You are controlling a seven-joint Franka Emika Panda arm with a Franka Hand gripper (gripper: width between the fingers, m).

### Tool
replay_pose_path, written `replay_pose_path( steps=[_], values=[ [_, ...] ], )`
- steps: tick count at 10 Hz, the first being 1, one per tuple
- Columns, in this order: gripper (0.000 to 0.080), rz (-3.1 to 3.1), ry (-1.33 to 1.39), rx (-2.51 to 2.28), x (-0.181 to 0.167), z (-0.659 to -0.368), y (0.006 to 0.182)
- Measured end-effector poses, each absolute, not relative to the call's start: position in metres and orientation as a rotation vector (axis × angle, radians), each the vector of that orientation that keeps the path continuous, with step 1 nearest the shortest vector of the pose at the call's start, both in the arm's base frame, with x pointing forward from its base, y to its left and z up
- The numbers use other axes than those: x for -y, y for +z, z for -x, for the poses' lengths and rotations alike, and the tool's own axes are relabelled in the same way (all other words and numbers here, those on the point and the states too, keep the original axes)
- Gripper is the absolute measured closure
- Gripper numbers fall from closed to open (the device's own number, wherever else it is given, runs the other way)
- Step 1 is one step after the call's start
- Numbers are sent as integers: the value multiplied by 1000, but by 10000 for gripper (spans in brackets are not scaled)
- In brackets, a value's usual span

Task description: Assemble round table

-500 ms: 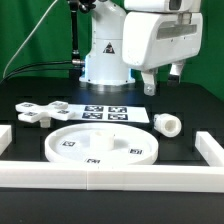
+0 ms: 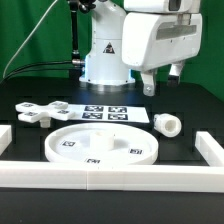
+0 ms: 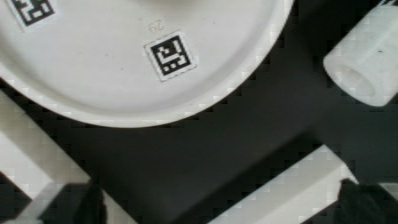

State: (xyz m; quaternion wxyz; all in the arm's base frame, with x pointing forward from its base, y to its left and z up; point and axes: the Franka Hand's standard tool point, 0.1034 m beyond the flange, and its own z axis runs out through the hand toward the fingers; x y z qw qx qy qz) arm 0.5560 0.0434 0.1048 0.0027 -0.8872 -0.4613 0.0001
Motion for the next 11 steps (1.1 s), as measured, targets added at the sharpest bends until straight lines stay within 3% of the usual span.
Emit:
replay_pose_path(
  steps=[4,7,11],
  values=[
    [150,2709,-107,1624,2,-532,60],
    [150,2674,-100,1668,33,-531,33],
    [150,2634,-106,1738,43,-538,29]
  ],
)
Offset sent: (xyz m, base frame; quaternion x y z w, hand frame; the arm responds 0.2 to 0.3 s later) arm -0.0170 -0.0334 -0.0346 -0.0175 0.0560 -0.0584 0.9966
